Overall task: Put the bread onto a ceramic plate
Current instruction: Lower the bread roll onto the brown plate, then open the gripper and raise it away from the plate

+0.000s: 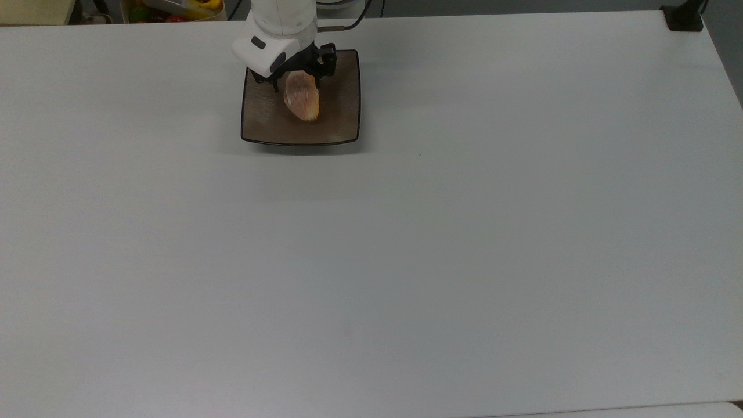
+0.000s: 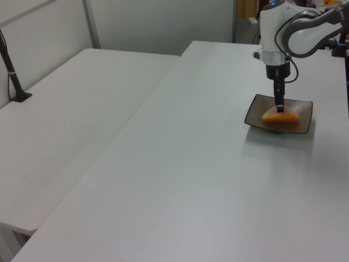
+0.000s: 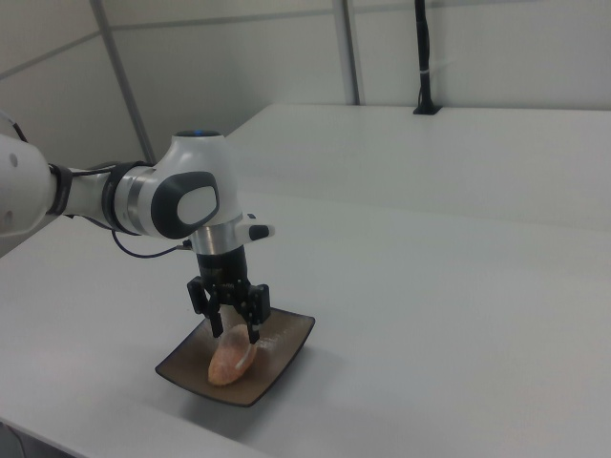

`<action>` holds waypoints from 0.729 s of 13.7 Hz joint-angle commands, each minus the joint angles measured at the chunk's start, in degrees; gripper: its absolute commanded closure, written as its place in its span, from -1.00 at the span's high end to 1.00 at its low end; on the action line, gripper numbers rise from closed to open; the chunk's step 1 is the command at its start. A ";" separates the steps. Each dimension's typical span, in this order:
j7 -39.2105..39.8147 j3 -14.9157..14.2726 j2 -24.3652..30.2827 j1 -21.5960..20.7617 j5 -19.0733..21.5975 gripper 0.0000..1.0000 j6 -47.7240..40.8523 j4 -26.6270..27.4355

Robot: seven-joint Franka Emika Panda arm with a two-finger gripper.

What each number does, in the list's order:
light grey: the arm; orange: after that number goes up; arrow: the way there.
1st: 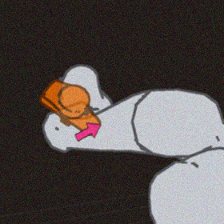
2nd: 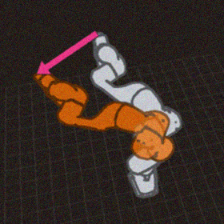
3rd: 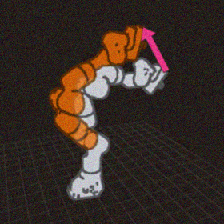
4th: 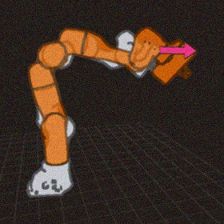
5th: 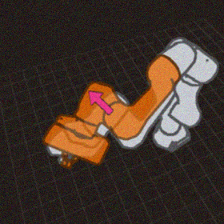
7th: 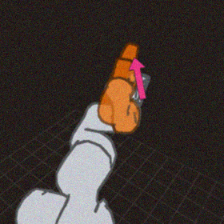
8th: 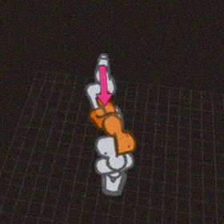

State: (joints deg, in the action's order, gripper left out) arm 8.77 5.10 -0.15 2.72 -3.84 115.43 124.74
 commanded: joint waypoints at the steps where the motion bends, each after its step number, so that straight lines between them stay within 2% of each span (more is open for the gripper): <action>1: -1.39 0.26 1.82 -0.17 -1.08 0.75 0.32 1.47; 2: -1.39 0.26 1.82 -0.17 -1.08 1.00 0.32 1.47; 4: -1.48 0.26 1.91 -0.26 -1.08 1.00 -0.46 0.86; 5: -1.48 0.26 1.99 -0.26 -1.08 1.00 -2.47 -1.15; 8: -2.35 1.40 1.99 -0.17 -0.38 1.00 -8.36 -8.08; 10: -4.72 1.66 1.91 -0.26 0.06 1.00 -13.89 -15.37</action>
State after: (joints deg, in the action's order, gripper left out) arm 7.25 6.14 1.20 2.71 -3.83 108.11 116.70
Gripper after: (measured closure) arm 0.000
